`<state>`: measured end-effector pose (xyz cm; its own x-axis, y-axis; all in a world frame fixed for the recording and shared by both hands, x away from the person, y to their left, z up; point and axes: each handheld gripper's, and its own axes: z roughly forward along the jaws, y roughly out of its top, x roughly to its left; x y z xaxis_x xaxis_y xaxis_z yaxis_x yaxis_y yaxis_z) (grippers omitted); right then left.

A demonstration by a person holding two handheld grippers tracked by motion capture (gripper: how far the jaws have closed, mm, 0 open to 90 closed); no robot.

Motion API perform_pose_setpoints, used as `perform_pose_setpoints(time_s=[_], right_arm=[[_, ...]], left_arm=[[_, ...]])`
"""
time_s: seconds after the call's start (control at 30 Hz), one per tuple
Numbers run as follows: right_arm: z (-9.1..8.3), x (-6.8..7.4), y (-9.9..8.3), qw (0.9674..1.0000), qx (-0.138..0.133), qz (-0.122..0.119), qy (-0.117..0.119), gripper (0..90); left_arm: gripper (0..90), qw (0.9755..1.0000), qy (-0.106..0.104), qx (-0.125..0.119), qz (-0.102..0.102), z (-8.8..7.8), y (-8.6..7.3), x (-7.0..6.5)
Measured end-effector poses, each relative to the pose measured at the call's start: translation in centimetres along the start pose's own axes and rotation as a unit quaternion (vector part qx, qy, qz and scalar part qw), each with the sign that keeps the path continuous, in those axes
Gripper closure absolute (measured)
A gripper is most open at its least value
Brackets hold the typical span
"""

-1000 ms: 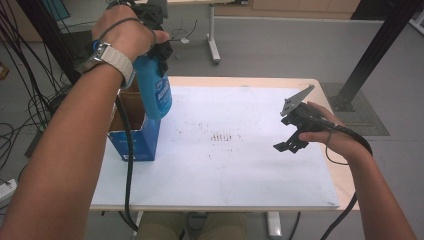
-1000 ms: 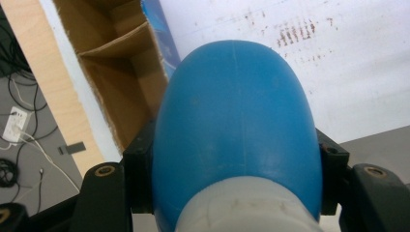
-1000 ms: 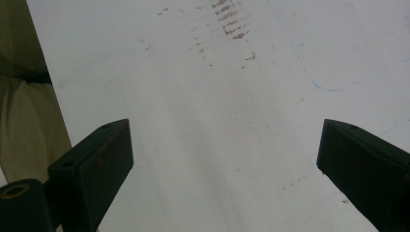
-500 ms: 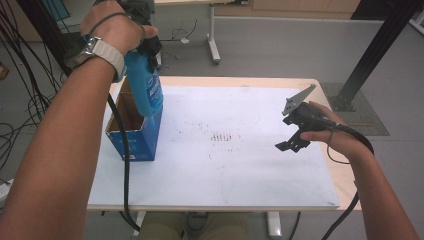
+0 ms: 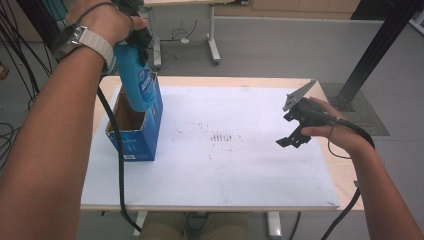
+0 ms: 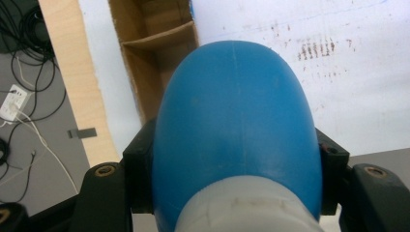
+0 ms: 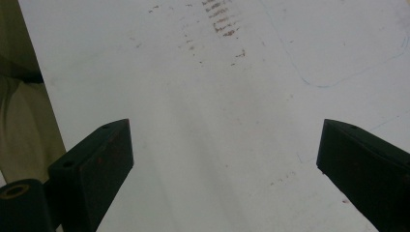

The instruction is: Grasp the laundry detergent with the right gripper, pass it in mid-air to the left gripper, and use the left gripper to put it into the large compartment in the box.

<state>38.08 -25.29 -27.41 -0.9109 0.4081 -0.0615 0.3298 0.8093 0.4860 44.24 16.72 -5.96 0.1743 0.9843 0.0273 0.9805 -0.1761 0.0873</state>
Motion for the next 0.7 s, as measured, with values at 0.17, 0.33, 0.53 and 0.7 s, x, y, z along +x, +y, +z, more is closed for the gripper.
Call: perform_pose_setpoints(time_s=[0.17, 0.33, 0.53, 0.7], right_arm=[[0.1, -0.2, 0.1, 1.0000, -0.001, 0.000, 0.002, 5.7], [0.1, -0.4, 0.1, 1.0000, -0.001, 0.003, 0.003, 5.6], [0.0, -0.7, -0.1, 1.0000, 0.002, 0.005, 0.002, 5.7], [0.0, -0.8, -0.2, 1.0000, 0.003, 0.007, 0.002, 5.6]], left_arm=[[37.7, 1.0000, 0.003, 0.000, -0.008, -0.1, 0.1, 0.7], [37.8, 0.9999, 0.006, -0.002, -0.013, -0.1, 0.3, 1.4], [37.8, 0.9997, 0.009, -0.001, -0.022, 0.4, 0.5, 2.4], [37.7, 0.9995, 0.015, 0.003, -0.027, 0.9, 0.7, 3.0]])
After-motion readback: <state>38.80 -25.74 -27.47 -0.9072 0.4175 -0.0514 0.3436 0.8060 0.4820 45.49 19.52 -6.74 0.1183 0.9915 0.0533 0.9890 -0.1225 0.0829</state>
